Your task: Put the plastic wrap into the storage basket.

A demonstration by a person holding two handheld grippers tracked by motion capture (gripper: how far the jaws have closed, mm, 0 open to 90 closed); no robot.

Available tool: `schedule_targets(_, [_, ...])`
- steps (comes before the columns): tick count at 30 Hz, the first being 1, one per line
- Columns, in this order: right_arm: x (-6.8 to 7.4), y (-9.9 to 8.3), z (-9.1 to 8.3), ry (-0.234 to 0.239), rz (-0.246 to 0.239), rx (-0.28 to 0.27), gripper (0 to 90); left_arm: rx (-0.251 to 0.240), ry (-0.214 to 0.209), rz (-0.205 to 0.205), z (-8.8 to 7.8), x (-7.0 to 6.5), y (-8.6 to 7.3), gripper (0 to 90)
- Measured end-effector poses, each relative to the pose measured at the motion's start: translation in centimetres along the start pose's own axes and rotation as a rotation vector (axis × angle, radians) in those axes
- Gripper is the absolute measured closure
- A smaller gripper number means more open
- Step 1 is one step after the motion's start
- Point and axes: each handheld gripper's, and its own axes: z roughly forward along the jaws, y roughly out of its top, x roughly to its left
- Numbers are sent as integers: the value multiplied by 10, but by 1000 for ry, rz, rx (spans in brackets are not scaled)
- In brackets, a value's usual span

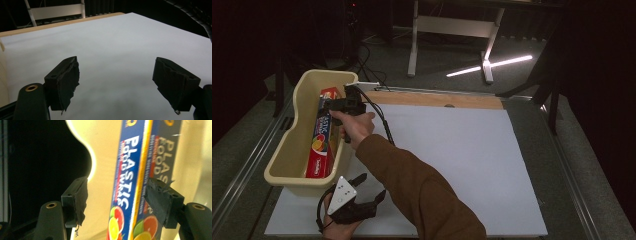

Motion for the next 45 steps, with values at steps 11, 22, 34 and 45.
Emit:
schedule_targets(11, [4,-6,-23,23,-196,33,381,7,3,12,2,-1,1,211])
schedule_targets(22, [-5,-29,-63,-135,-535,-69,439,6,22,17,-1,-2,0,212])
schedule_targets(34, [-42,-59,-111,-236,-697,-110,443,18,21,35,2,-5,1,212])
schedule_targets(45, [-93,-84,-153,-255,-677,-173,442,26,23,36,5,-5,1,212])
